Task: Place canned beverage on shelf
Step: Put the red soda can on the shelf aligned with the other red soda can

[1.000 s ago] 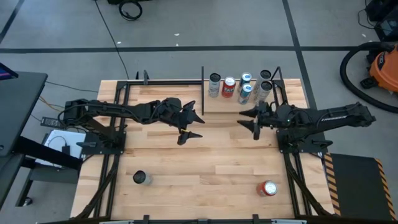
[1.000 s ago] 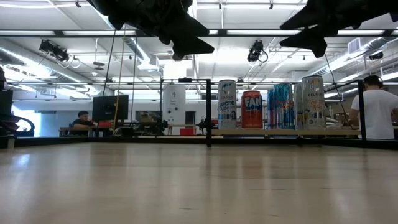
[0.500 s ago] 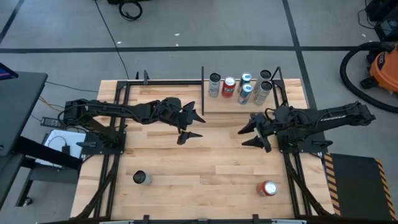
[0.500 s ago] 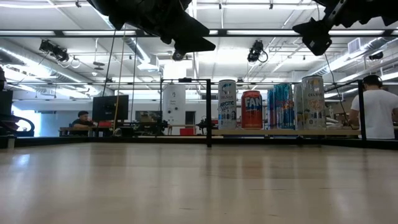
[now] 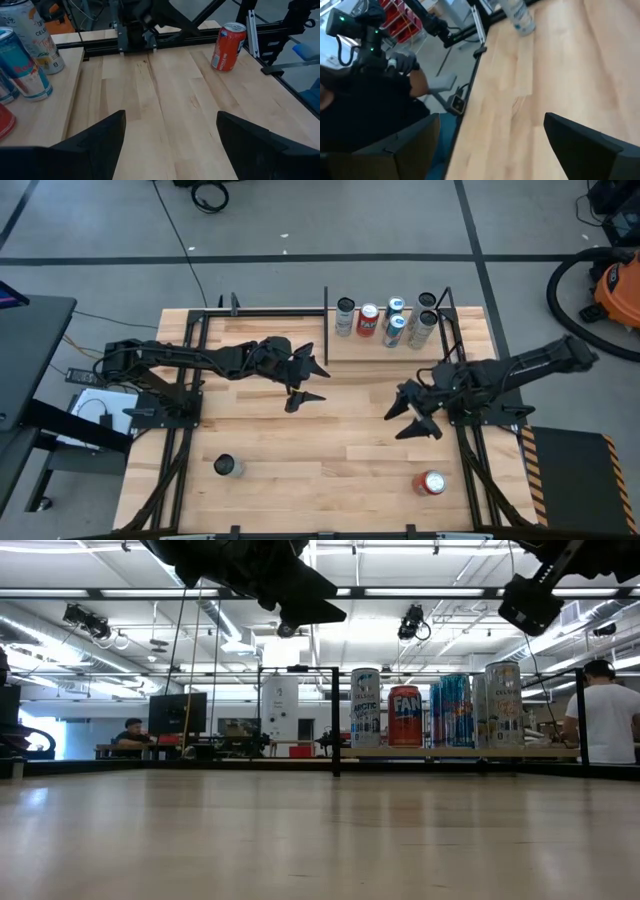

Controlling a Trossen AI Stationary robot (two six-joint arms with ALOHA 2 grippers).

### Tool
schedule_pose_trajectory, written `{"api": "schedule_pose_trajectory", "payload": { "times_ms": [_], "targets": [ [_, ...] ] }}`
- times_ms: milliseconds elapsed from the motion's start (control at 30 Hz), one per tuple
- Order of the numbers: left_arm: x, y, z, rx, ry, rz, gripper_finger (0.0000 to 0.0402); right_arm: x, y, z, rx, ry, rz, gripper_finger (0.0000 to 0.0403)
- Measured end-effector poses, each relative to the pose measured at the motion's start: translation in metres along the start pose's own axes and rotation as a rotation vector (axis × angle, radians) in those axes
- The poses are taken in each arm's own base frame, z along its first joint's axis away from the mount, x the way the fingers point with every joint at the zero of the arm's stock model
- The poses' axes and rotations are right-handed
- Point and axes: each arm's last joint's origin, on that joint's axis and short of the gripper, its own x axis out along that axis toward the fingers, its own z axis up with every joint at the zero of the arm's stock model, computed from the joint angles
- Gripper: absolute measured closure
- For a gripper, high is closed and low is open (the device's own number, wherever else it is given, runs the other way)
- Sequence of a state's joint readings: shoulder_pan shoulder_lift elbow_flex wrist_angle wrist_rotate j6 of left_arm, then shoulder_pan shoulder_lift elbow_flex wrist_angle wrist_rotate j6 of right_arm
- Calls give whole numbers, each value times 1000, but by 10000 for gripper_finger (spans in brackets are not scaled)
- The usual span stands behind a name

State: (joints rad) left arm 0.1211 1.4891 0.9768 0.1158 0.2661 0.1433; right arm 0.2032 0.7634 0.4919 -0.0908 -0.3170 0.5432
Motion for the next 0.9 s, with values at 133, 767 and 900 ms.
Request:
{"api": "schedule_pose_trajectory", "payload": {
  "times_ms": [133, 767, 900],
  "targets": [
    [0, 0, 0, -1, 0, 0, 88, 3, 1, -1, 55, 14, 5, 37],
    [0, 0, 0, -29, 1, -1, 88, 10, 0, 7, 4, -93, -37, 39],
    [0, 0, 0, -29, 1, -2, 88, 10, 2, 5, 69, -33, 42, 39]
  ]
}}
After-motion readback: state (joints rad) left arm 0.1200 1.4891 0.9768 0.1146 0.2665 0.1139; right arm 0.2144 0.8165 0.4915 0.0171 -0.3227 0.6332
